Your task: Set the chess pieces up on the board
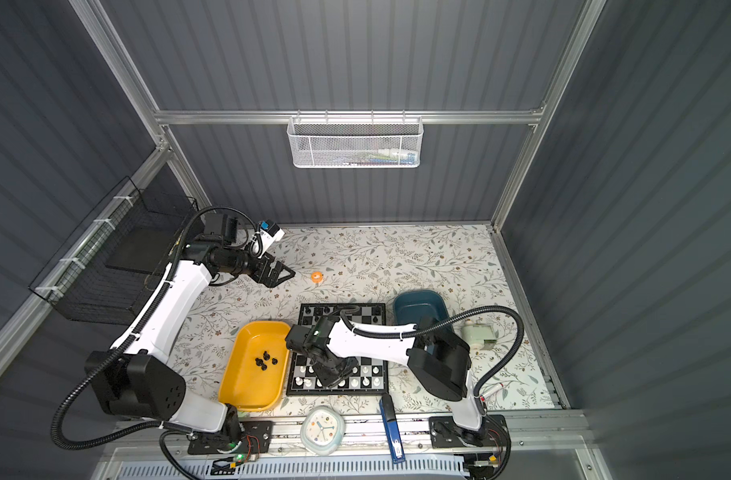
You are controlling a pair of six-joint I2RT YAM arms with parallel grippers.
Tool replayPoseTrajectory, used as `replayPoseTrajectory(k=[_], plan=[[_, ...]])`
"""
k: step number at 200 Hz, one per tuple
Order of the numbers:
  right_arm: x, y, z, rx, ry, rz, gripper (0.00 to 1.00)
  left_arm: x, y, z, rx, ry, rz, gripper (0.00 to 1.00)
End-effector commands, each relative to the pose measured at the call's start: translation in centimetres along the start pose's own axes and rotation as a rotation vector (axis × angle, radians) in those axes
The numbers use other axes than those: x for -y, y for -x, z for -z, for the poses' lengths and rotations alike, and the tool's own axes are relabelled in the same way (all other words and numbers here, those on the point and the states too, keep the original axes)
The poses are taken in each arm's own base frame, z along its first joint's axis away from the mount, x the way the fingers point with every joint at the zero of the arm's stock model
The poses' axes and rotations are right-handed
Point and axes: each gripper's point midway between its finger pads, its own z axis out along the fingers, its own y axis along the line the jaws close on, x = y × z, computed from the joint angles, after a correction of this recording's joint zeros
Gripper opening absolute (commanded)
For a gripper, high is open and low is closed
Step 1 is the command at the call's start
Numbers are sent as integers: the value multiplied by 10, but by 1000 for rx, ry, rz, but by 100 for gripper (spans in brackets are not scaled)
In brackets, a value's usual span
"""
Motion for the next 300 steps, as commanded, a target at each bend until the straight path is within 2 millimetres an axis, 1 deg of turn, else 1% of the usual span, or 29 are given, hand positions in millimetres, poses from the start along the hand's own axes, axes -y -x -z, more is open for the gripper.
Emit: replayPoseTrajectory(k=[1,129,196,246,300], plan=[[6,-5,-5,-21,-38,-10,19,3,2,7,23,-10,16,100],[9,-8,-11,-22,-45,-23,20,1,1,9,32,-11,28,100],[9,-7,-11,-19,-42,-20,26,0,0,8,32,-12,33,100],[10,-5,-6,7,-45,-15,29,-1,1,10,36,-10,35,100],[11,-2,6,40,-45,14,34,-3,1,15,43,4,37,99]])
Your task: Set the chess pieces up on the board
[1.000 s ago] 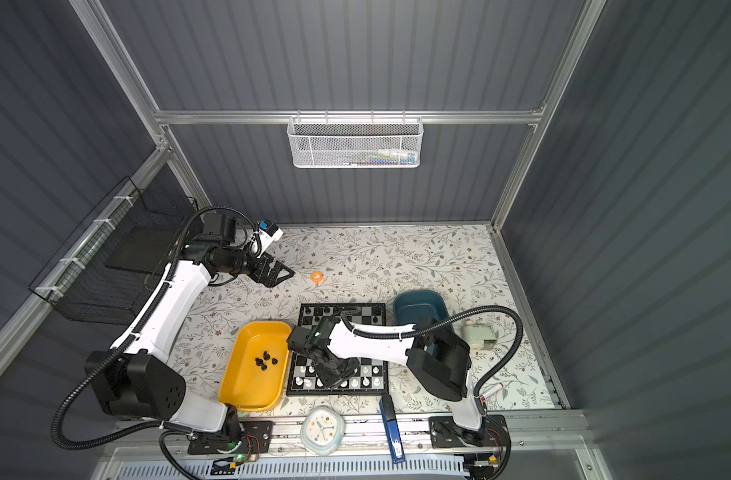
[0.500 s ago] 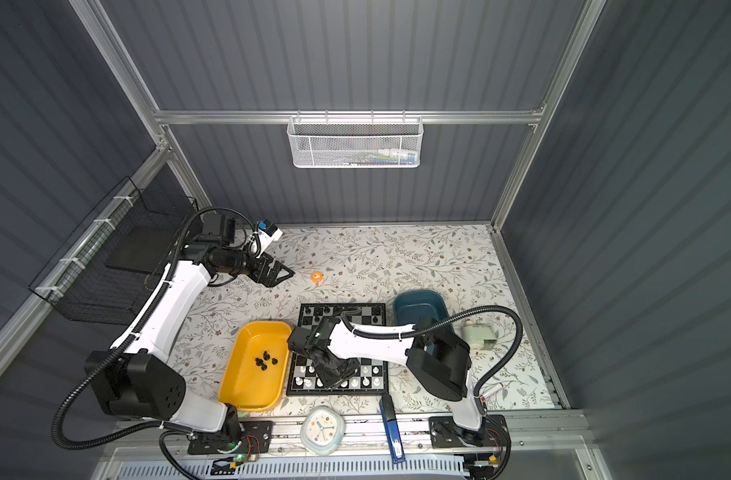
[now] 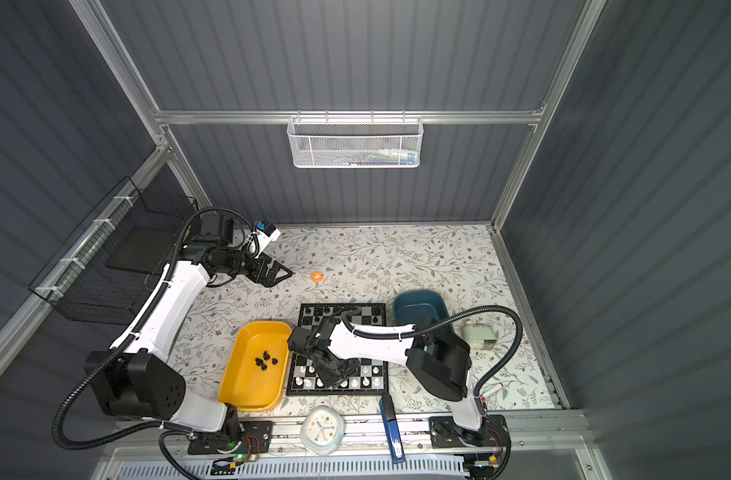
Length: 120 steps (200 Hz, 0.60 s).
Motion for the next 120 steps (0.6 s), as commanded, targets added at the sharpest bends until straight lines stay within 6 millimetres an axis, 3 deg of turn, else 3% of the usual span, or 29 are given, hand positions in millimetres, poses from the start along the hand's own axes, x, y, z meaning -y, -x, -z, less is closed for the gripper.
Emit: replayPoseTrajectory(k=[1,120], plan=[[3,-1,13,27,-13,26,34,6,5,11,36,-7,1,99],[3,10,50,109,-11,105,35,3,4,19,35,25,-26,100]])
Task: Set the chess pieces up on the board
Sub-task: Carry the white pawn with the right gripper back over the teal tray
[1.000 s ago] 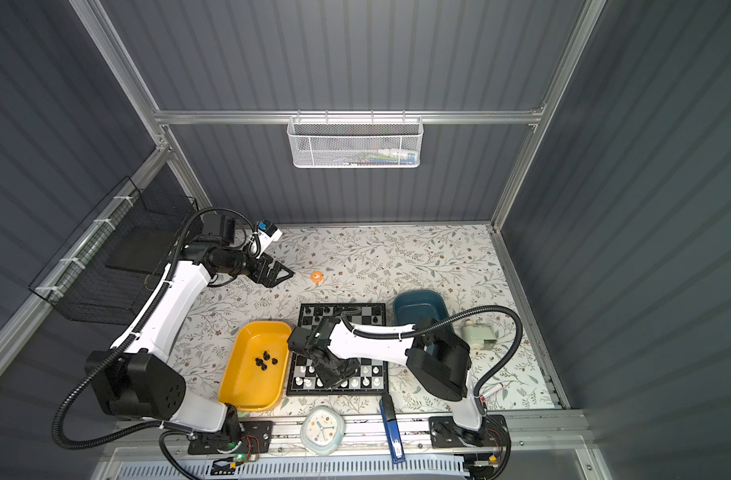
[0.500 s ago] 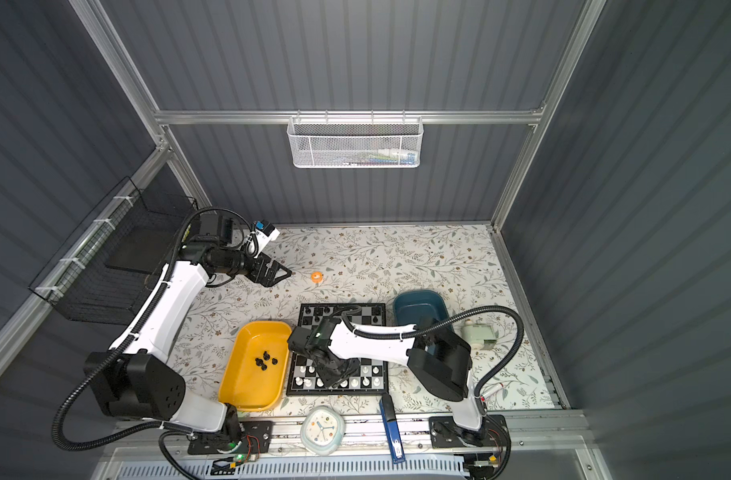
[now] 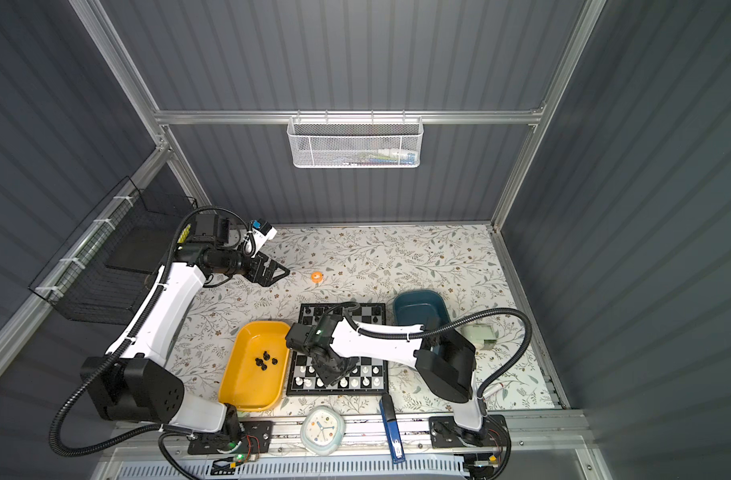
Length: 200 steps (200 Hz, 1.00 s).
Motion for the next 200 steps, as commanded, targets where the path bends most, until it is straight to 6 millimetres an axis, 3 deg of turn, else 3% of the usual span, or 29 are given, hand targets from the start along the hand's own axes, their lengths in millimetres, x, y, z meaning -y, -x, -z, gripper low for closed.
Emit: replayPoseTrajectory(k=[1,23,44,69,84,100,126,162,200], plan=[[5,4,27,57,-19,39,35,4,1,11,17,8,-23,100],[19,17,50,125,-61,45,35,3,-1,12,0,16,-50,99],[48,33,76,182,-69,-14,34,7,-2,14,-16,-1,-78,99],[104,44,98,249,-41,-170,34,8,-2,16,-29,-8,-102,99],[144,41,102,284,-20,-285,34,11,-2,15,-27,-27,-100,99],[182,28,98,294,-1,-412,32,16,0,14,-21,-58,-98,98],[221,3,92,319,5,-551,32,15,3,12,-25,-73,-93,98],[247,-33,66,261,40,-689,32,18,4,3,-48,-118,-76,97],[256,-49,41,225,82,-773,33,13,4,-10,-79,-126,-58,99]])
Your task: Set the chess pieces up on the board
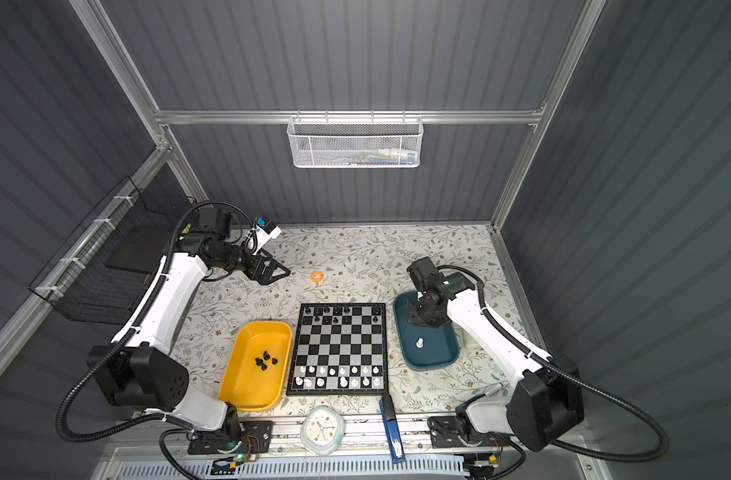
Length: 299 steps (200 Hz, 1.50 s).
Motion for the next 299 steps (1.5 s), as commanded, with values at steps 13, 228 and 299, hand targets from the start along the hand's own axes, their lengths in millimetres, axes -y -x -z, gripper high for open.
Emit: replayPoseTrajectory(k=[13,228,299], plan=[[4,-6,-15,-34,38,-51,33,2,2,-7,-25,-39,21,99],[23,-36,-83,-210,-70,-45,32,5,-2,-27,-62,-92,35,99],[24,-37,-89,-221,-79,-32,27,6,-3,-26,-61,-89,32,99]])
